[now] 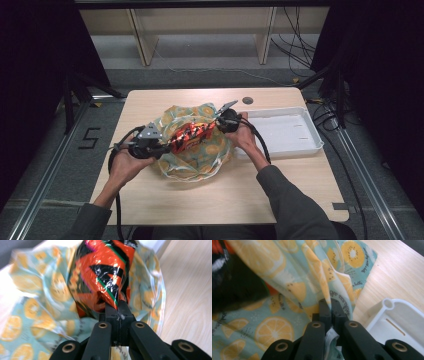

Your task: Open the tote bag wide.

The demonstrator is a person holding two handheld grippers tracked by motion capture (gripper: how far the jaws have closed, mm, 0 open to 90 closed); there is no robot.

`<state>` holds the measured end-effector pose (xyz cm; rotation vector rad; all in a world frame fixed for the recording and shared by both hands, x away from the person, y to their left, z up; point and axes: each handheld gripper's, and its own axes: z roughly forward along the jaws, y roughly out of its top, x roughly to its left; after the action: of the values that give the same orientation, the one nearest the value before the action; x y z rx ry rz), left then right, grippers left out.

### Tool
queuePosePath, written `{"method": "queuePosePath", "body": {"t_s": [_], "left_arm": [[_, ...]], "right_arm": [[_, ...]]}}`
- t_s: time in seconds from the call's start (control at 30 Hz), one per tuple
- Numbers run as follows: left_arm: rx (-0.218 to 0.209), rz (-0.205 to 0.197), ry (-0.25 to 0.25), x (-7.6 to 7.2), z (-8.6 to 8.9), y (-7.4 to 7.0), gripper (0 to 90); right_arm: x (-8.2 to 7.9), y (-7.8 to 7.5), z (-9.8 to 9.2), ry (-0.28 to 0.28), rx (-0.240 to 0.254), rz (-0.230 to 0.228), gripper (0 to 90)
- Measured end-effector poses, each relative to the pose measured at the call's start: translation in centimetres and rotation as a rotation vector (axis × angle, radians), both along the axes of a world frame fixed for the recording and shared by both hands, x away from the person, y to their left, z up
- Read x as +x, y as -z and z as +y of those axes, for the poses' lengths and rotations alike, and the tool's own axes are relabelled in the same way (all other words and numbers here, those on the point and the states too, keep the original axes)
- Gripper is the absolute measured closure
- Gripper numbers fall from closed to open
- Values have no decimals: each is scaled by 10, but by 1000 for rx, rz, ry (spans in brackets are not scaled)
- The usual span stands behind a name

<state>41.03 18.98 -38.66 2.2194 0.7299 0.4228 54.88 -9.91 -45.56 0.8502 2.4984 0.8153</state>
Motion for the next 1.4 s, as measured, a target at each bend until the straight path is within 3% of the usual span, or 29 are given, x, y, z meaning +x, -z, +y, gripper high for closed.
{"method": "queuePosePath", "body": {"t_s": [0.03,0.1,0.17,0.2,0.23,0.37,0.47,0.53,0.57,0.73,1.0,1.07,1.17,1.3,1.4], "left_arm": [[-13,4,-6,0,1,-3,893],[-24,6,-7,2,5,-9,893],[-46,6,-9,5,8,-13,893],[-57,12,-10,6,9,-14,892],[-55,12,-13,7,10,-16,892],[-65,32,-21,11,17,-14,892],[-72,36,-25,13,22,-14,891],[-76,43,-39,13,24,-14,891],[-73,42,-39,13,25,-14,890],[-76,53,-40,15,30,-14,889],[-65,55,-25,14,32,-14,888],[-69,62,-27,14,32,-14,887],[-64,61,-22,14,32,-14,887],[-64,62,-22,14,32,-14,887],[-66,65,-24,14,33,-13,887]], "right_arm": [[-4,-1,3,32,42,46,892],[-5,-1,1,42,80,51,876],[-7,-5,-3,39,74,48,845],[-8,-6,-4,49,112,59,826],[-9,-10,-7,42,117,64,805],[-15,-22,-17,45,213,38,707],[-20,-32,-21,18,268,20,660],[-25,-41,-23,-14,272,17,635],[-28,-44,-23,-33,304,8,626],[-38,-55,-18,-126,385,26,572],[-43,-61,6,-219,434,40,542],[-43,-60,10,-235,449,19,541],[-43,-62,13,-245,444,40,541],[-40,-58,20,-255,483,48,543],[-38,-55,22,-268,469,89,556]]}}
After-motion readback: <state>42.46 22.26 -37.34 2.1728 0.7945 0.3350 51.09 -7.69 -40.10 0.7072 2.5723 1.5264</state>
